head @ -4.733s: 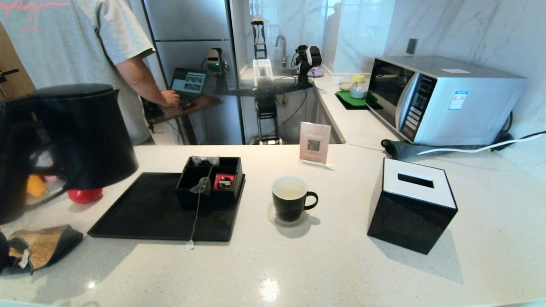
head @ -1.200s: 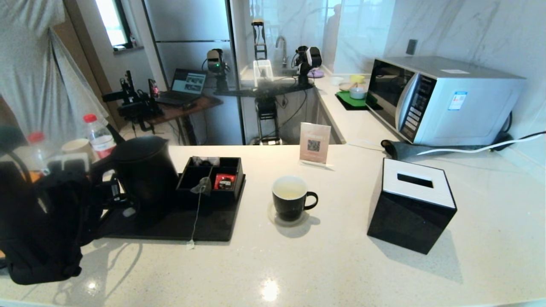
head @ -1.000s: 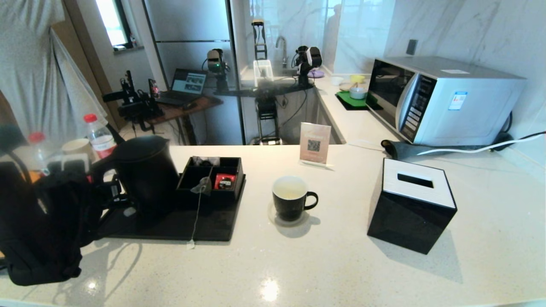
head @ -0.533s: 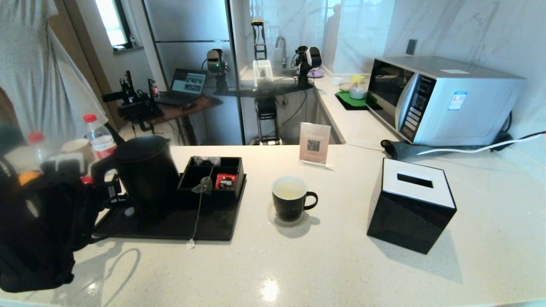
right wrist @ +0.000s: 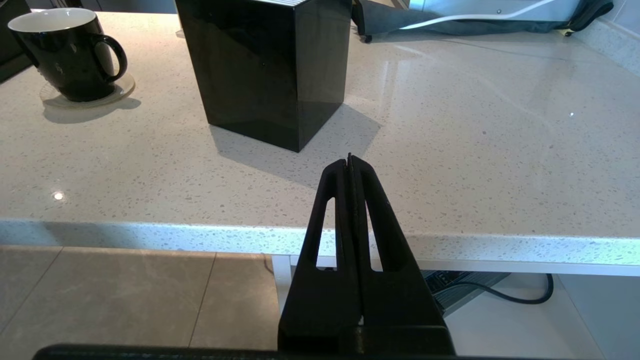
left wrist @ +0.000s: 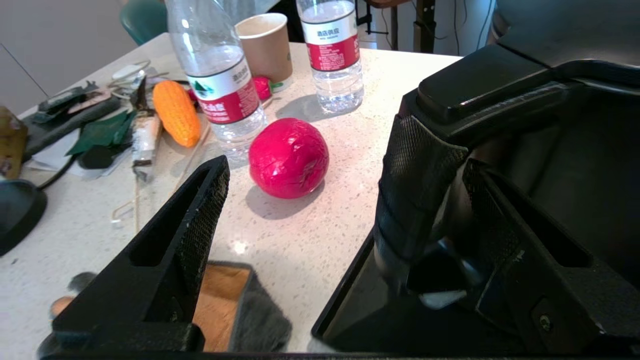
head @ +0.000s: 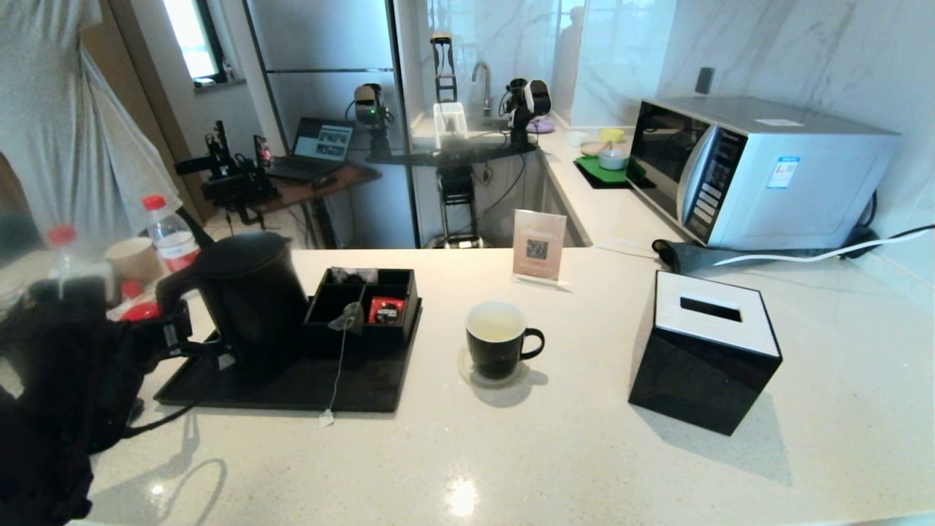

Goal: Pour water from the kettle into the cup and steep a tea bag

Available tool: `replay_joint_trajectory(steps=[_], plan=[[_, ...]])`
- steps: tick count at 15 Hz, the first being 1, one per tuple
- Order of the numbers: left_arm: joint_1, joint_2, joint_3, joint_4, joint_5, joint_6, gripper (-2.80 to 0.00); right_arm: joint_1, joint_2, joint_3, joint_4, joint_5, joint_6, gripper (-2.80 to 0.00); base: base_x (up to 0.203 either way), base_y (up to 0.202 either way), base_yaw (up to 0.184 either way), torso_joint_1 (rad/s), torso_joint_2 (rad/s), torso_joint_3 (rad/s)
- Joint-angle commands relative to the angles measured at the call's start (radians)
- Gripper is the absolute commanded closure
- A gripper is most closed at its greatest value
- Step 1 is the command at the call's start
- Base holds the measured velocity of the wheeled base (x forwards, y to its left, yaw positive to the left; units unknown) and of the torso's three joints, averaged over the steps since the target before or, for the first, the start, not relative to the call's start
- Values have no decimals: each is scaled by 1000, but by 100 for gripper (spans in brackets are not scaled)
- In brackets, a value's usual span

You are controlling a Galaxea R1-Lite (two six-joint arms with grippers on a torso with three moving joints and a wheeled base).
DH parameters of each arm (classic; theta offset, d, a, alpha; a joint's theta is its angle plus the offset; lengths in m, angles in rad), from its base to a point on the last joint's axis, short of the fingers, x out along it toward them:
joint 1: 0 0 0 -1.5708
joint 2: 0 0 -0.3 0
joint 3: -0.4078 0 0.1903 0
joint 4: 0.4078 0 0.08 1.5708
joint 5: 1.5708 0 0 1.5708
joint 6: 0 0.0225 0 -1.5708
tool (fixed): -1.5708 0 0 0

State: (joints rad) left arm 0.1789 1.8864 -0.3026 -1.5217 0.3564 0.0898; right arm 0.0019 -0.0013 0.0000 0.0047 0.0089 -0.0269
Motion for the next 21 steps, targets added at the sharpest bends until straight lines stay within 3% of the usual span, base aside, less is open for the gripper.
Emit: replay_joint_trajectory(steps=[1,4,5,12,18,21], plan=[[-10,-81,53,-48,4,1,-280,1,1,0,0,0,-1,0,0,0,0,0,0,0],[-35,-154,133,-48,5,1,-280,1,1,0,0,0,0,0,0,0,0,0,0,0],[-47,-178,162,-48,6,1,0,0,1,0,0,0,1,0,0,0,0,0,0,0],[-92,-319,299,-48,10,5,0,1,1,0,0,0,-1,0,0,0,0,0,0,0],[-96,-480,303,122,12,7,0,1,1,0,0,0,-1,0,0,0,0,0,0,0],[-141,-490,259,136,9,8,0,1,1,0,0,0,-1,0,0,0,0,0,0,0]])
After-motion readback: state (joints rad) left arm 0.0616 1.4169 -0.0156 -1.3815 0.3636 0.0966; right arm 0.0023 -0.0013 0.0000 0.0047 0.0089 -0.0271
